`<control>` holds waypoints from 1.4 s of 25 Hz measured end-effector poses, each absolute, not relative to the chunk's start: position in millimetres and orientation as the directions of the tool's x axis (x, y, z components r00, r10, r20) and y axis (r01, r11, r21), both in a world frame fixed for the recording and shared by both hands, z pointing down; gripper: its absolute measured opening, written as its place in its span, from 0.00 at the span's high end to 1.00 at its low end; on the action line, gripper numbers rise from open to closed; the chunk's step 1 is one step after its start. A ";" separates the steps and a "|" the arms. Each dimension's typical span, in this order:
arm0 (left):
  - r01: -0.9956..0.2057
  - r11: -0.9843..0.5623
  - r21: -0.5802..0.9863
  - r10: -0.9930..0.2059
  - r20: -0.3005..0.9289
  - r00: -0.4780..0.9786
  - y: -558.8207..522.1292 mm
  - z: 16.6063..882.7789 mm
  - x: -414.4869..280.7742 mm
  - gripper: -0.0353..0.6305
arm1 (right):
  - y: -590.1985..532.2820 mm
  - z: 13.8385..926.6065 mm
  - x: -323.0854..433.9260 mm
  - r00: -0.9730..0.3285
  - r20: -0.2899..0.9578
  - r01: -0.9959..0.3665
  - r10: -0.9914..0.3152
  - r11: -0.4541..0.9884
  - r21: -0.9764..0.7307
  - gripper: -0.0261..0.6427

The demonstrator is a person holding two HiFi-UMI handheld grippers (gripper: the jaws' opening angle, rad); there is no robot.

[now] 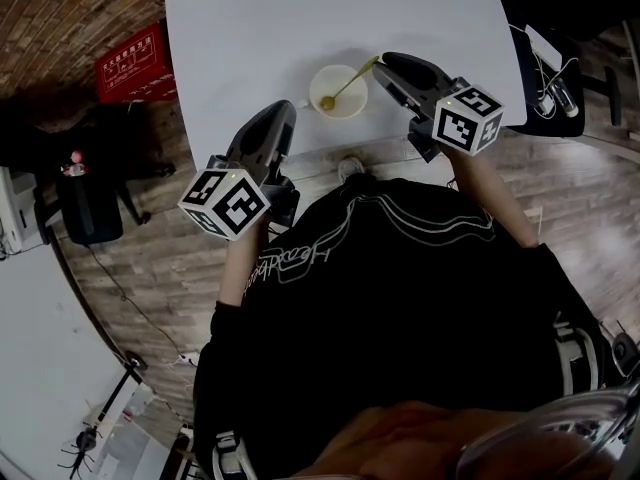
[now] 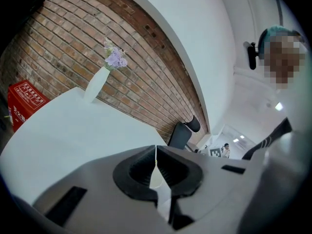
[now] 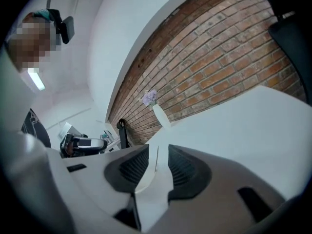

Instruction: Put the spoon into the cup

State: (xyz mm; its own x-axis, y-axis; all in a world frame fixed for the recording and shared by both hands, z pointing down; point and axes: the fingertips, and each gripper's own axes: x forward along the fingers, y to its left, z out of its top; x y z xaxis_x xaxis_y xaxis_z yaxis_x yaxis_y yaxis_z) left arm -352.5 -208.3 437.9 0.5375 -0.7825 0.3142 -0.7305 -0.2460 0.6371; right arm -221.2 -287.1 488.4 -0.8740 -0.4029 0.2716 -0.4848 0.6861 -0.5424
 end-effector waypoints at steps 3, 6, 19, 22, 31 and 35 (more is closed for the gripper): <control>-0.750 -0.278 0.600 -0.787 0.306 0.536 -201.5 426.8 -339.6 0.94 | -287.4 471.3 -204.1 -0.869 0.270 -0.495 -0.414 0.720 -0.487 0.83; -0.758 -0.292 0.583 -0.791 0.298 0.534 -192.7 413.3 -326.1 0.94 | -279.0 445.5 -191.3 -0.882 0.235 -0.470 -0.407 0.753 -0.461 0.86; -0.767 -0.392 0.508 -0.807 0.210 0.552 -145.9 344.8 -256.3 0.94 | -189.0 351.6 -172.6 -0.980 0.050 -0.194 -0.191 0.885 -0.423 0.96; -0.769 -0.415 0.487 -0.806 0.195 0.559 -136.3 334.7 -237.4 0.94 | -169.2 335.7 -163.8 -0.993 0.007 -0.108 -0.118 0.887 -0.448 0.97; -0.779 -0.450 0.437 -0.817 0.150 0.556 -107.9 308.2 -193.8 0.94 | -133.8 317.6 -133.4 -0.997 -0.034 -0.051 -0.075 0.886 -0.462 0.97; -0.780 -0.457 0.428 -0.818 0.142 0.557 -97.4 301.8 -179.6 0.94 | -126.7 315.6 -120.0 -0.995 -0.029 -0.068 -0.091 0.887 -0.456 0.97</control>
State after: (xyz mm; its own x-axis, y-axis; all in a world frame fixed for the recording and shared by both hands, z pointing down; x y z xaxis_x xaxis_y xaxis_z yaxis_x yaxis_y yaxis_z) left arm -179.6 -97.4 301.8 0.5572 -0.8181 0.1419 -0.7797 -0.4568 0.4283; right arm -120.0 -126.7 315.6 -0.9955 -0.0906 -0.0286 -0.0676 0.8873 -0.4562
